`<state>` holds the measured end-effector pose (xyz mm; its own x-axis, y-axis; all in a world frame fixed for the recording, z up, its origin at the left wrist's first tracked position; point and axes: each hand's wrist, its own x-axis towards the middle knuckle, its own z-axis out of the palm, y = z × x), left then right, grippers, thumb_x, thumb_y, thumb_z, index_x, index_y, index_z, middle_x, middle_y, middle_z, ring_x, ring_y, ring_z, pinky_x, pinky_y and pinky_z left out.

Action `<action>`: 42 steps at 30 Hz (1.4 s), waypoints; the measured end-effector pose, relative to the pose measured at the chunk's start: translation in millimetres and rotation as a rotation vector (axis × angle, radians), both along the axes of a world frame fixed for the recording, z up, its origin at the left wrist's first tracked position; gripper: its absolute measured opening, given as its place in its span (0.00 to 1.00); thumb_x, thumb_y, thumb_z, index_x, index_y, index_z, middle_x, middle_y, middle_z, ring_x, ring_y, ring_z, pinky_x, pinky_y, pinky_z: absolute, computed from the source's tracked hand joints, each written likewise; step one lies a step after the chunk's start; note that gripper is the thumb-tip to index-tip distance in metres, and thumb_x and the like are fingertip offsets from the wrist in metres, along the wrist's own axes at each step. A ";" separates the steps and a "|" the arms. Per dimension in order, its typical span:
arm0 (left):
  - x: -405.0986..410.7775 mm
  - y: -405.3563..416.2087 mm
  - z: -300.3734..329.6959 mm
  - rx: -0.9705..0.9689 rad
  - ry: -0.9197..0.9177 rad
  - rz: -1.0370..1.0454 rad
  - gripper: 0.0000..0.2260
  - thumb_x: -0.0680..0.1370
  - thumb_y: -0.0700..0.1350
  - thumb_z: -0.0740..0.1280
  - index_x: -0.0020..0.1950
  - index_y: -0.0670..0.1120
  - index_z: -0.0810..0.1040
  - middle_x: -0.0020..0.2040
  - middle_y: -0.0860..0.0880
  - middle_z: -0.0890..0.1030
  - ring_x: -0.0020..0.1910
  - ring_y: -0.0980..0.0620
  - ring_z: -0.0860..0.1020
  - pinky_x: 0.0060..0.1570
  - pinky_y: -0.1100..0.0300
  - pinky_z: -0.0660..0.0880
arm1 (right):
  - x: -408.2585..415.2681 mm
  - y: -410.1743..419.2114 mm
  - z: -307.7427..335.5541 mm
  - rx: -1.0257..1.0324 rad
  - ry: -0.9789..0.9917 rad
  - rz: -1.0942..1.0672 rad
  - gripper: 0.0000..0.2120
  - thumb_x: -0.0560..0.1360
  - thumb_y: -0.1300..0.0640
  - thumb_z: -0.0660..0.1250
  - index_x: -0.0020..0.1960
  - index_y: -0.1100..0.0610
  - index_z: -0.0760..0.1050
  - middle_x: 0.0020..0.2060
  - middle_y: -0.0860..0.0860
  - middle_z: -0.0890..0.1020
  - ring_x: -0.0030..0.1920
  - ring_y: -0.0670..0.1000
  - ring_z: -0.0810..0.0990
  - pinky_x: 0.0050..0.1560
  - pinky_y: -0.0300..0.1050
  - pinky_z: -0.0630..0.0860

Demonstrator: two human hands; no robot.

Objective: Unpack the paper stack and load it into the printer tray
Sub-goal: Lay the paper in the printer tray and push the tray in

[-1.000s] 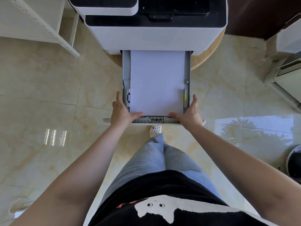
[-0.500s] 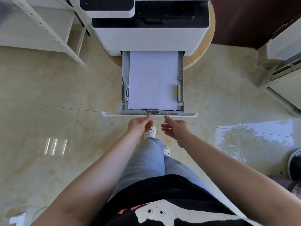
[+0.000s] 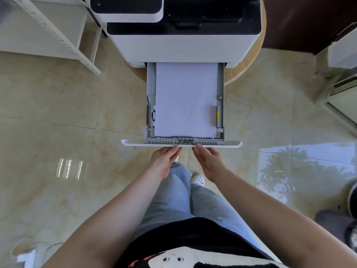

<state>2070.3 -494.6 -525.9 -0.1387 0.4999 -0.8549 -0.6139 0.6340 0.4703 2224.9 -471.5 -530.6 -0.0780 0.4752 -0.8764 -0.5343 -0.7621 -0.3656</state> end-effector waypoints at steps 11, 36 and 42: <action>-14.0 58.6 10.3 0.090 0.075 -0.009 0.02 0.74 0.38 0.70 0.44 0.39 0.80 0.41 0.47 0.85 0.44 0.52 0.84 0.60 0.59 0.75 | -18.6 53.2 8.3 0.080 0.027 -0.094 0.28 0.73 0.63 0.71 0.69 0.68 0.65 0.49 0.56 0.83 0.48 0.50 0.85 0.49 0.38 0.81; -37.0 183.2 3.2 0.248 0.349 -0.191 0.13 0.74 0.48 0.71 0.51 0.38 0.81 0.44 0.42 0.85 0.42 0.48 0.84 0.43 0.61 0.81 | -36.8 187.7 21.6 0.258 -0.390 0.351 0.12 0.74 0.52 0.70 0.51 0.60 0.80 0.45 0.52 0.86 0.46 0.49 0.85 0.46 0.39 0.81; -39.1 206.1 3.5 0.262 0.356 -0.184 0.13 0.74 0.47 0.71 0.51 0.39 0.80 0.44 0.42 0.83 0.40 0.48 0.83 0.39 0.62 0.80 | -43.4 207.3 23.0 0.263 -0.401 0.325 0.14 0.74 0.51 0.70 0.52 0.61 0.80 0.46 0.53 0.86 0.47 0.49 0.85 0.46 0.39 0.81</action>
<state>2031.2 -288.6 -522.4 -0.2888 0.7362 -0.6121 -0.2742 0.5489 0.7896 2181.5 -264.2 -507.5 0.0577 0.6885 -0.7229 -0.0689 -0.7197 -0.6909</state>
